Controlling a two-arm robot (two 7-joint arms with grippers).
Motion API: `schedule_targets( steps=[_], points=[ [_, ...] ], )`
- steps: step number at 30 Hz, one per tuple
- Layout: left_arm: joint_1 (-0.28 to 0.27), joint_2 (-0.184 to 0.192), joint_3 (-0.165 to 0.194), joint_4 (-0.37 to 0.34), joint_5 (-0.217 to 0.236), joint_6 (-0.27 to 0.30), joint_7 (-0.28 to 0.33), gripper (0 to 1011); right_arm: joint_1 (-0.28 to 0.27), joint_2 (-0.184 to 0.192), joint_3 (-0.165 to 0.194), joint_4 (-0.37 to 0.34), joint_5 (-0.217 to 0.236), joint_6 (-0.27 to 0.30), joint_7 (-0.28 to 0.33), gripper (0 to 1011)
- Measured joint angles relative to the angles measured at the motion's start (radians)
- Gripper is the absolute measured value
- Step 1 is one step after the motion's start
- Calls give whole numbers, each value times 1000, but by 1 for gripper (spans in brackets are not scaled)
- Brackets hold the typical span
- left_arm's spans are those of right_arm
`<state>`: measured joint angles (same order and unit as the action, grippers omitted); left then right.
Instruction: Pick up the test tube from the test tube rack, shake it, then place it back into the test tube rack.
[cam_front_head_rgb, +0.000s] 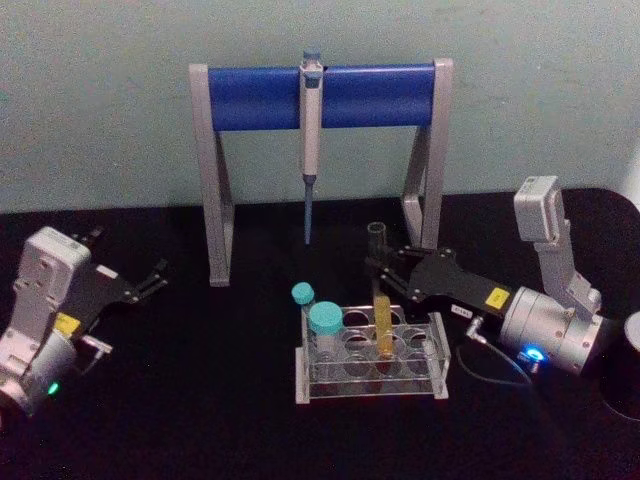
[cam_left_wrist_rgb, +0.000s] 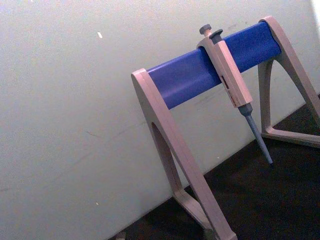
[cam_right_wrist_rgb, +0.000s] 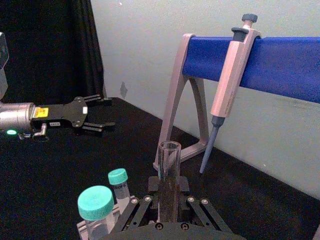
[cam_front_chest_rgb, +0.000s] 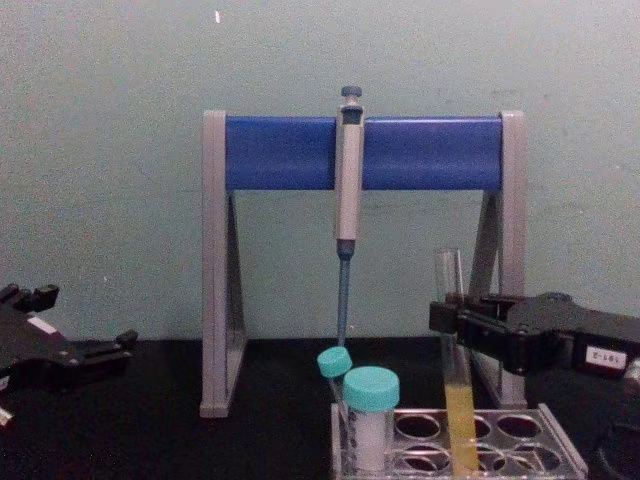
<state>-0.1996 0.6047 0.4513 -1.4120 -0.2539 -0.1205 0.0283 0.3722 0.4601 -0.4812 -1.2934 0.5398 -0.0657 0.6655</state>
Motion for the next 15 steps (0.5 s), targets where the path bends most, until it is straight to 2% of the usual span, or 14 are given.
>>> schedule_targets(
  steps=[15],
  points=[
    [0,0,0,0,0,0,0,1001,9,-1,-8,13,2,11,10,229]
  ],
)
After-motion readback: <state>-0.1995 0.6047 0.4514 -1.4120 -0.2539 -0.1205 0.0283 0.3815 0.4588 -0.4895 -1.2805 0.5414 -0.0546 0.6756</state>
